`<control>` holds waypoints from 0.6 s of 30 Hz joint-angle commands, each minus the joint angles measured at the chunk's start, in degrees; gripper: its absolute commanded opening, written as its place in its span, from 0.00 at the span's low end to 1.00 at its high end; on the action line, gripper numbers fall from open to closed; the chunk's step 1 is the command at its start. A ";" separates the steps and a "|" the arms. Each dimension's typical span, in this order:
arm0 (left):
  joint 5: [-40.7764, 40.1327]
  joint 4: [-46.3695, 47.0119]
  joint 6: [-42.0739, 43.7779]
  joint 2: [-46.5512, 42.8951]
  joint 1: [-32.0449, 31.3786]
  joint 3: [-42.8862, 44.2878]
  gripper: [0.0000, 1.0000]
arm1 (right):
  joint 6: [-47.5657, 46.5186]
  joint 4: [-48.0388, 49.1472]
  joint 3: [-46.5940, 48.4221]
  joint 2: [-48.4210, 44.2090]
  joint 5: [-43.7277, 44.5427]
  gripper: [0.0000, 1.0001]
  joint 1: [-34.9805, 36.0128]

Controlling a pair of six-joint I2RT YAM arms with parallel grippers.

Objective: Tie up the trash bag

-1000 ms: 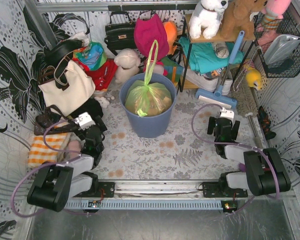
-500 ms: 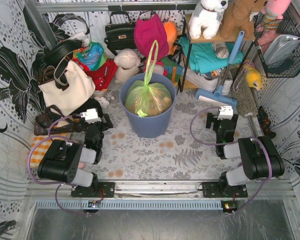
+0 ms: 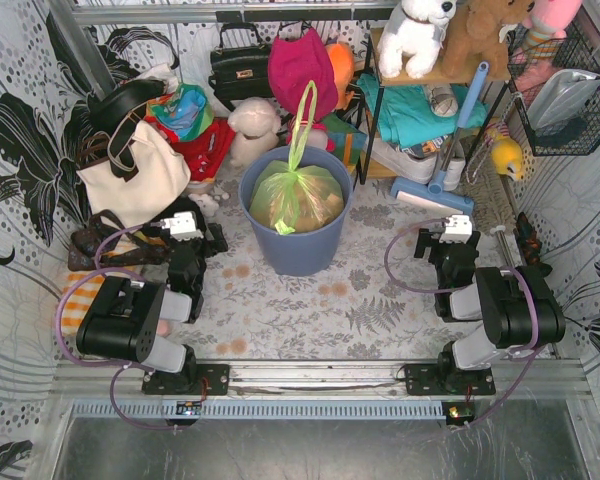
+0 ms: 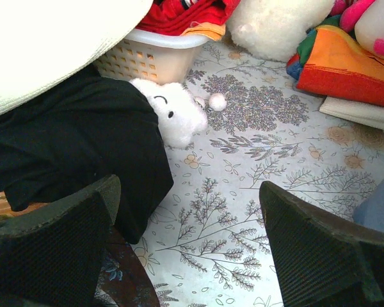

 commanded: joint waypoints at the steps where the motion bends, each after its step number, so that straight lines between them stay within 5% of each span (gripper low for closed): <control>1: -1.02 1.58 -0.44 0.28 0.53 1.06 0.98 | 2.27 1.87 1.09 0.19 2.43 0.97 -0.39; 18: 0.26 0.13 -0.82 0.54 1.25 1.96 0.98 | 1.96 2.25 1.07 0.32 2.51 0.97 -0.39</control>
